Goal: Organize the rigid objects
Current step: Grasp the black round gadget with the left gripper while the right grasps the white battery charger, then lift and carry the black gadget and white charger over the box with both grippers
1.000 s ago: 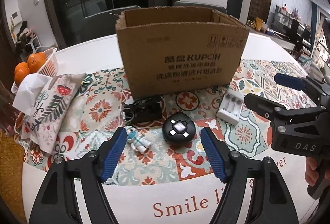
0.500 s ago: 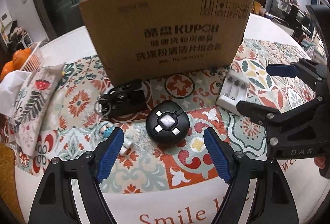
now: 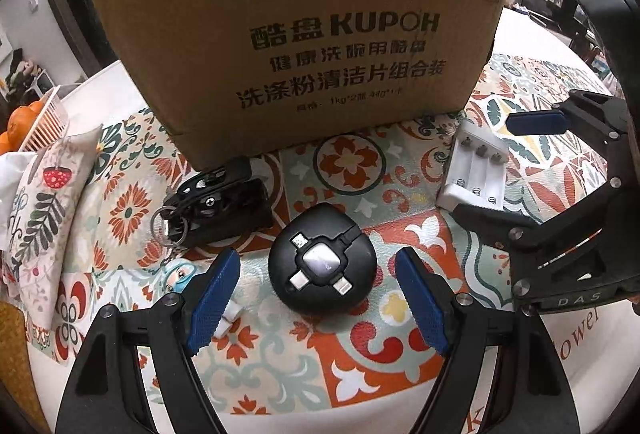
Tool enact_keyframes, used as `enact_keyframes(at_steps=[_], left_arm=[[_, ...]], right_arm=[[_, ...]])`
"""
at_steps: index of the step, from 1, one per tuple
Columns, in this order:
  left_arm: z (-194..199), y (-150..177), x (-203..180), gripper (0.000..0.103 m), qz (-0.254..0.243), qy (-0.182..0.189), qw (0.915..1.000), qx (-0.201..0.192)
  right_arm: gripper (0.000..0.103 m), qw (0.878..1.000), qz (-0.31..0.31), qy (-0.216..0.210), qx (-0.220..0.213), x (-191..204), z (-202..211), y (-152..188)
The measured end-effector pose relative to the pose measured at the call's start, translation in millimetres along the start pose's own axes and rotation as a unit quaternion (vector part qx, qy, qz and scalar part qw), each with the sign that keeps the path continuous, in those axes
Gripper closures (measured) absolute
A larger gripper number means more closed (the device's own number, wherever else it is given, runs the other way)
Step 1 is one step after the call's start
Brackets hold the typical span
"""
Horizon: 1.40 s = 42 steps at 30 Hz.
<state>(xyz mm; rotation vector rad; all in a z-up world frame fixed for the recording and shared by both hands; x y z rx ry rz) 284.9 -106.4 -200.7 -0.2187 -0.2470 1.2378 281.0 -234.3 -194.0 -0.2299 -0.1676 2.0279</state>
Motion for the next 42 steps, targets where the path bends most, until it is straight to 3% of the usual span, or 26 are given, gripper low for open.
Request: enact_keyframes(at_steps=[9,12,17,29,42], left_arm=[[-17.0,-8.7,1.2,0.024,0.010,0.023,0.9996,0.013],[-19.5,-10.8,1.7,0.029,0.016,0.037,0.9991,0.013],[-17.3,-11.5,0.8,0.048,0.014,0.031,0.9994,0.002],[-13.6,-5.0,1.5,0.048,0.026,0.037,0.9990,0.000],[32.4,13.5,9.2,0.048,0.037,0.041,0.9974,-0.045]], right_arm=[[0.009,1.000,0.010,-0.013,-0.005,-0.6,-15.5,-13.4],[0.009,1.000,0.004,-0.026,-0.004,-2.9,-20.6,-19.5],[0.009,0.999,-0.013,-0.035,-0.017,-7.2,-23.8,-20.7],[0.010,0.998,-0.060,-0.019,-0.024,-7.0,-11.1,4.3],[0.010,0.990,-0.129,0.015,-0.059,-11.1,35.2,29.6]])
Point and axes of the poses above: each gripper's, at about its wrist camera, not at the fingertips, and z roughly against the way its jaws point, x to its left, y to its underside, the point moved 4 cm from there along -z, roughly the way its jaws point, and after that the axes turned 14 degrees about x, right-handed, at the moved point
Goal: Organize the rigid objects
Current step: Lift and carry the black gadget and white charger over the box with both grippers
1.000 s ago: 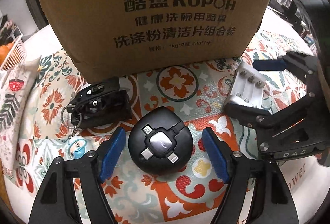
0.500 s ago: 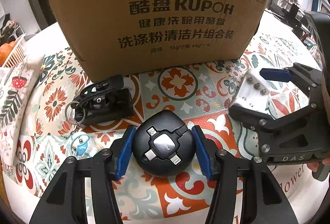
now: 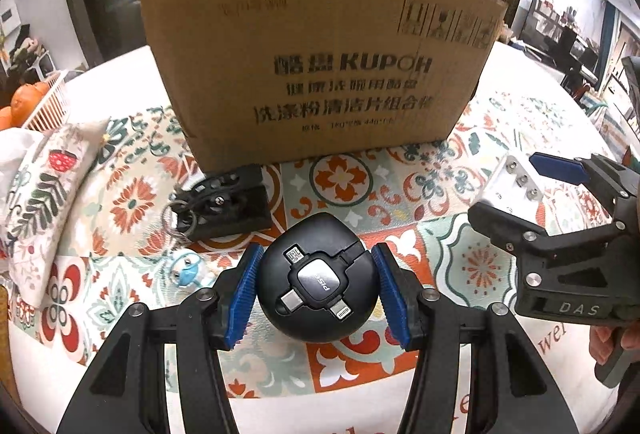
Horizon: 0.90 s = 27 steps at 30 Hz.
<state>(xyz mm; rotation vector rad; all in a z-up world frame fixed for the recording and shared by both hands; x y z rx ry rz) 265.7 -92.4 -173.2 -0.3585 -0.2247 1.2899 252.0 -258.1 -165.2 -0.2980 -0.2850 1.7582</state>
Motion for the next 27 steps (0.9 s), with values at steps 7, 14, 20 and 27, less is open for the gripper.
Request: enact_keyframes(at_steps=[7,14,20,27], left_arm=[[31.3,-5.8,0.7,0.048,-0.001,0.000,0.9993,-0.038],[58.5,-14.4,1.7,0.048,-0.005,0.001,0.9976,-0.070],[84.8,-21.6,6.9,0.048,-0.011,-0.002,0.9954,-0.095],[107.2,-31.9,11.9,0.048,-0.016,-0.005,0.9930,-0.117]], right_arm=[[0.010,0.999,-0.008,0.019,-0.044,3.5,40.1,0.9],[0.010,0.995,-0.015,0.026,-0.091,14.2,79.8,-1.6],[0.010,0.992,-0.024,0.024,-0.124,21.8,106.5,-10.4],[0.010,0.988,-0.033,0.019,-0.151,26.3,130.7,-19.7]])
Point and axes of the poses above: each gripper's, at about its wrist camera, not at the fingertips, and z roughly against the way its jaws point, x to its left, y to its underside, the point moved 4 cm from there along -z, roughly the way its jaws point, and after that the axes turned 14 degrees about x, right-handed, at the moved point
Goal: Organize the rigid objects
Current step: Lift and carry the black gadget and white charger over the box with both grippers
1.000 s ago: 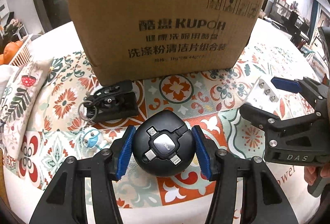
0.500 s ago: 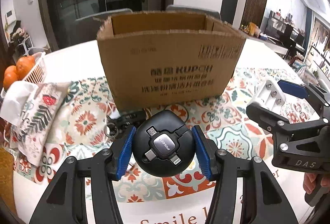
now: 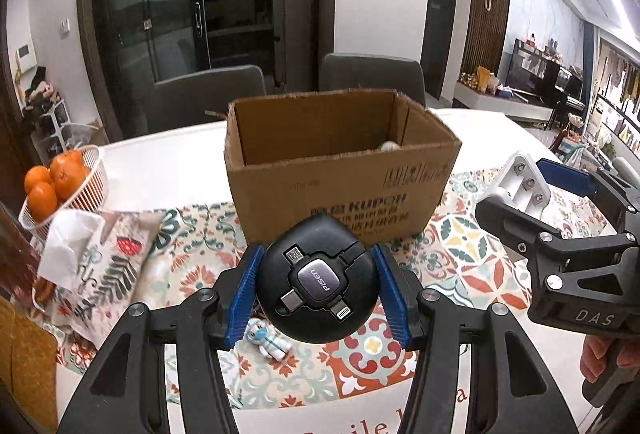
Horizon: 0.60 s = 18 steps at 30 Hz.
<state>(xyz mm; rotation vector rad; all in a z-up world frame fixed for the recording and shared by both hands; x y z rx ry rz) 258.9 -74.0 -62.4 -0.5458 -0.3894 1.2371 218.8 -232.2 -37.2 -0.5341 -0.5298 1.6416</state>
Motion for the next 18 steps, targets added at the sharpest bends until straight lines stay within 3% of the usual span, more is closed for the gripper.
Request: enact_keyframes(at_steps=[8,18], left_arm=[[18.7,-23.8,4.9,0.048,-0.005,-0.006,0.9996,-0.026],[19.3,-51.3,13.7,0.048,0.007,0.002,0.9996,-0.026]], right_arm=[[0.010,1.000,-0.012,-0.008,-0.027,-0.4,17.4,-18.7],[0.010,0.999,-0.022,-0.031,-0.038,-2.8,21.1,-46.1]])
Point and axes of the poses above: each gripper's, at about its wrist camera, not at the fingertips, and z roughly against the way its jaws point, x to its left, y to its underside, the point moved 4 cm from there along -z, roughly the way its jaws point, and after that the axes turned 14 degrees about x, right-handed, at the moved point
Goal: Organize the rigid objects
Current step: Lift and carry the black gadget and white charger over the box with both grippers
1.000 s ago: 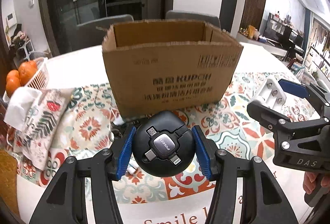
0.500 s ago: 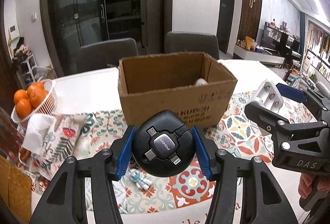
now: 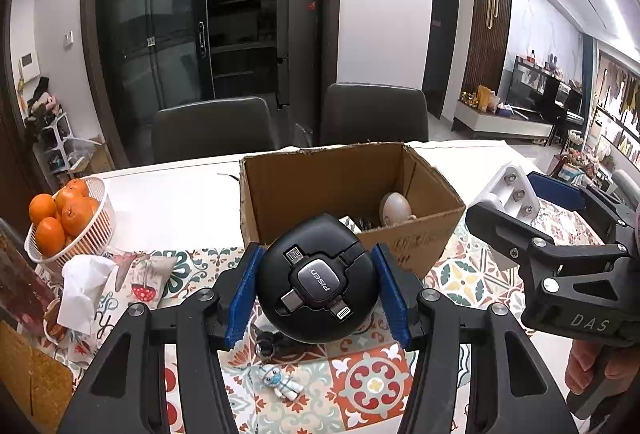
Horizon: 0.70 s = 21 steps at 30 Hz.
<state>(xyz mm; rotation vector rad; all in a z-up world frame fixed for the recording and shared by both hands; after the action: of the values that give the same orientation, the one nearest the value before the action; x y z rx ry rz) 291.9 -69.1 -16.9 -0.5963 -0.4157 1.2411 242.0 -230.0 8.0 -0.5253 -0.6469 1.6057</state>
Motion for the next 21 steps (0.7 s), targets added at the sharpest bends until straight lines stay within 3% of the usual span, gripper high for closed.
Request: enact_keyframes(at_steps=[21], left_arm=[[-36.5,-51.9,18.5,0.048,0.003,-0.009,0.9994,0.032]], right_arm=[[0.010,0.999,-0.001,-0.018,0.036,-6.1,-43.9,-47.3]])
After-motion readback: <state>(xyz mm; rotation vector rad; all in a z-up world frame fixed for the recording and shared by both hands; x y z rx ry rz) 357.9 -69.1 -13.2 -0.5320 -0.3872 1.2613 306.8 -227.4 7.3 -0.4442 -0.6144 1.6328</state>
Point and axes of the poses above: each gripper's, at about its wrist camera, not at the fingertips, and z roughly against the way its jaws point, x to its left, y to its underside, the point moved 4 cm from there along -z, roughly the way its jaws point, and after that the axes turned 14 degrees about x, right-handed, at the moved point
